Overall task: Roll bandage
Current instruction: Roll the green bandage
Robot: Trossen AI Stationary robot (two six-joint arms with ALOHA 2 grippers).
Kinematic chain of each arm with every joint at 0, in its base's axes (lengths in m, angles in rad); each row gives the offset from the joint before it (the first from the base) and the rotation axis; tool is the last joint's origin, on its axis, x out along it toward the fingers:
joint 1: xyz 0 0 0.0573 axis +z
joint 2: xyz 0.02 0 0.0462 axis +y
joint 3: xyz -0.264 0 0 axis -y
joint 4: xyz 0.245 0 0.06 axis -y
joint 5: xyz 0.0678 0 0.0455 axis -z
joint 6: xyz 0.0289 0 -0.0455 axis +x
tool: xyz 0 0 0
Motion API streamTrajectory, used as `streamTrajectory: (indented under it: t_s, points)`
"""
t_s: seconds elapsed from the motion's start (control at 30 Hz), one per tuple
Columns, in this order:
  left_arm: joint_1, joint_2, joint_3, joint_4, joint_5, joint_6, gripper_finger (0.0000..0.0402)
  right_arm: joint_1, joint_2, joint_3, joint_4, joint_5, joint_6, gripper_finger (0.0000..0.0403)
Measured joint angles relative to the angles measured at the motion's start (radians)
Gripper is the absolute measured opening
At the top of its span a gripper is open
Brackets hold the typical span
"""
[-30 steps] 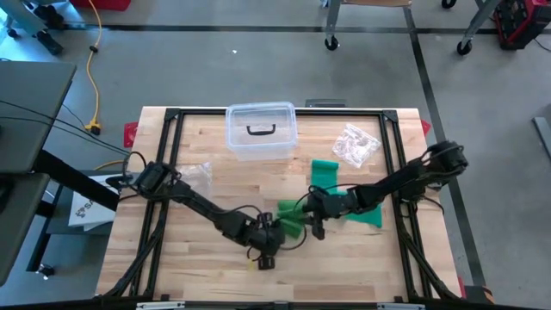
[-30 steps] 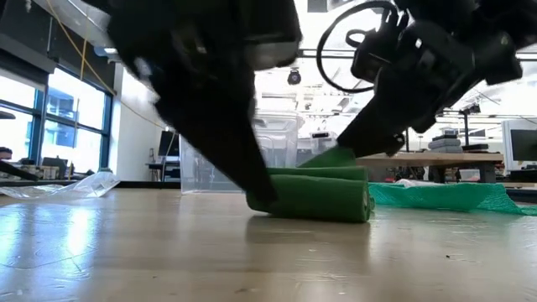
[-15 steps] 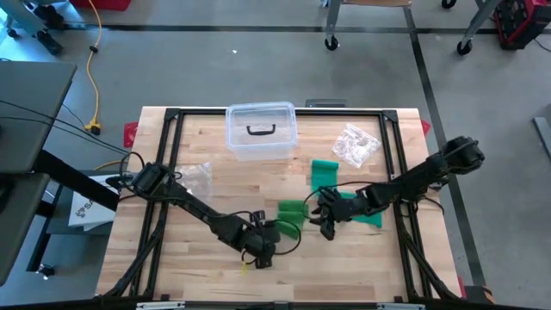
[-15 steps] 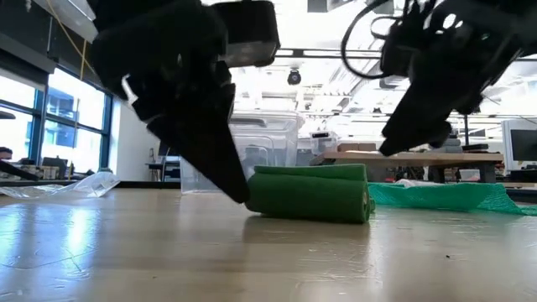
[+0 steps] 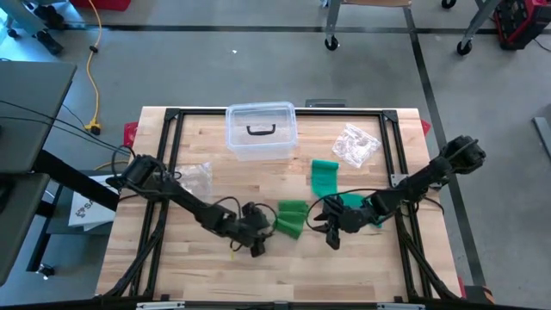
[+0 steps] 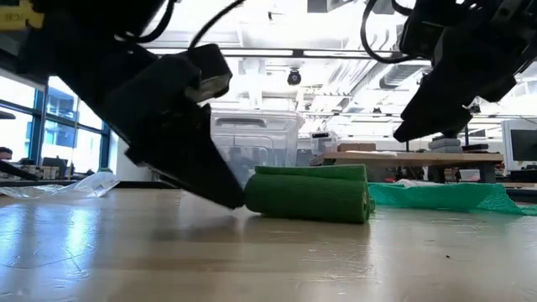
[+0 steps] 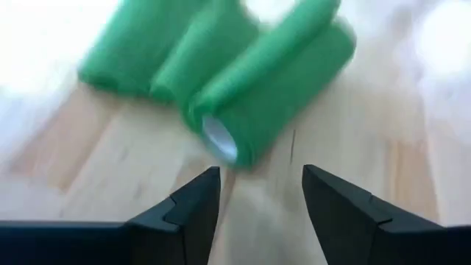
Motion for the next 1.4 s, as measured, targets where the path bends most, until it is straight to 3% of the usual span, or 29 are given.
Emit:
streamTrajectory:
  t_s: [0.1, 0.23, 0.73, 0.93, 1.1, 1.4]
  points:
    - [0.007, 0.049, -0.028, 0.185, -0.008, 0.039, 0.0188, 0.007, 0.0, 0.0, 0.021, 0.006, 0.015, 0.0163]
    - [0.024, 0.096, -0.026, 0.303, -0.009, 0.038, 0.0182, 0.018, 0.0, 0.0, 0.049, 0.012, 0.018, 0.0163]
    - [0.055, 0.107, -0.024, 0.436, -0.015, -0.08, 0.0158, 0.026, 0.0, 0.0, 0.065, 0.032, -0.017, 0.0163]
    - [0.076, 0.107, -0.023, 0.413, 0.009, -0.138, 0.0145, 0.026, 0.0, 0.0, 0.07, 0.032, -0.046, 0.0163]
    - [0.086, 0.107, -0.023, 0.409, 0.042, -0.139, 0.0112, 0.026, 0.0, 0.0, 0.071, 0.032, -0.053, 0.0163]
    - [0.087, 0.107, 0.029, 0.324, 0.094, -0.088, 0.0009, 0.026, 0.0, 0.0, 0.071, 0.031, -0.087, 0.0163]
